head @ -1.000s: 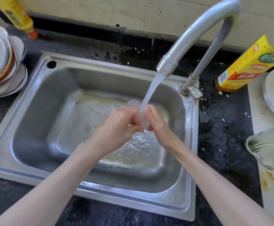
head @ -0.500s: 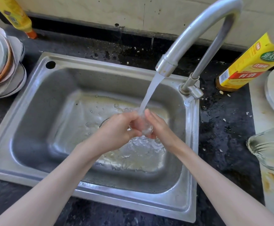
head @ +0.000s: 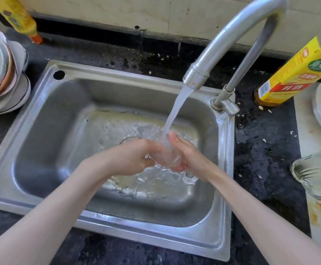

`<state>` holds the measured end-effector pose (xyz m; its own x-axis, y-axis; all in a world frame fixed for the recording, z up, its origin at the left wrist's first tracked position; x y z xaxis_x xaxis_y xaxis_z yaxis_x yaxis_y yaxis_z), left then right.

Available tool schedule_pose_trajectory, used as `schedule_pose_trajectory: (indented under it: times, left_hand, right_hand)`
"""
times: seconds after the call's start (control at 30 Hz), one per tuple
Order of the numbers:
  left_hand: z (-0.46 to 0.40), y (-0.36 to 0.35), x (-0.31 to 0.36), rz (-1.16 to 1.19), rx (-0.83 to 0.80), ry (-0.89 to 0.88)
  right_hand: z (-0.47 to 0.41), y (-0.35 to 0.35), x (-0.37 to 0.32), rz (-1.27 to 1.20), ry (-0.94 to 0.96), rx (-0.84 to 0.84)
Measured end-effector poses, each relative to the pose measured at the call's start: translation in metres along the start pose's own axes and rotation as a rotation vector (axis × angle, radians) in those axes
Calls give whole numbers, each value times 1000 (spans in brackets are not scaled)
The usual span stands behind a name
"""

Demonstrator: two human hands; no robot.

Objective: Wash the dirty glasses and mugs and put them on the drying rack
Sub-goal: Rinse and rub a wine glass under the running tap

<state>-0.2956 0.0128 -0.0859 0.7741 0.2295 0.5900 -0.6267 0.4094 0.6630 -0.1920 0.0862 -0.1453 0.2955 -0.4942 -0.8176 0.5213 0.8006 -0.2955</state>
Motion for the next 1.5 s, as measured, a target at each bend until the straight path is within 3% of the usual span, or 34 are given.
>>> schedule_pose_trajectory:
  times: [0.07,0.3,0.43,0.53,0.67,0.77,0.9,0.97,1.03,1.17,1.33,1.4,1.5]
  left_hand:
    - [-1,3,-1,5,-18,-12]
    - [1,5,-11,363,348,185]
    - [3,-1,3,296,120,-11]
    - [5,-6,4,203,40,-55]
    - [7,-3,-5,206,297,96]
    - [8,-4,-10,277,446,189]
    - [8,-12,-6,167,173,45]
    - [8,-16,-5,150,112,22]
    - [8,-14,-2,194,193,56]
    - [7,-11,-8,312,414,140]
    - [9,-19,-2,224,69,-29]
    - [9,-14,-4,276,78,-5]
    - [5,-6,-5,316,285,58]
  right_hand:
    - [0,0,1,28,-64,-41]
    - [1,-7,0,124,34,-56]
    - [-3,1,-4,154,-46,48]
    - [0,-3,-8,101,-155,-4]
    - [-1,-6,-2,108,-104,-98]
    - [0,-3,0,204,-68,-14]
    - [3,-1,1,245,-95,44]
    - [1,-1,-1,275,-133,80]
    - [3,-5,-1,196,-161,61]
    - [7,-11,1,197,-20,36]
    - [4,-9,-2,280,-4,106]
    - [5,-10,-4,187,-86,53]
    - [9,-10,-9,180,-81,44]
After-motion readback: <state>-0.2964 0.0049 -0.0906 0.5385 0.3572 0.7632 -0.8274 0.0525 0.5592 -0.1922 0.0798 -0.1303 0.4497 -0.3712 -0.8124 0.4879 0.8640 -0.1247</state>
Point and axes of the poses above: each hand's wrist, its own z-axis away from the middle knuckle, its own y-axis out of the back of the hand, x = y × z, the point moved 4 cm from there along -z, towards the middle knuckle, and after that the axes turned 8 degrees about -z, right-handed, at the moved point
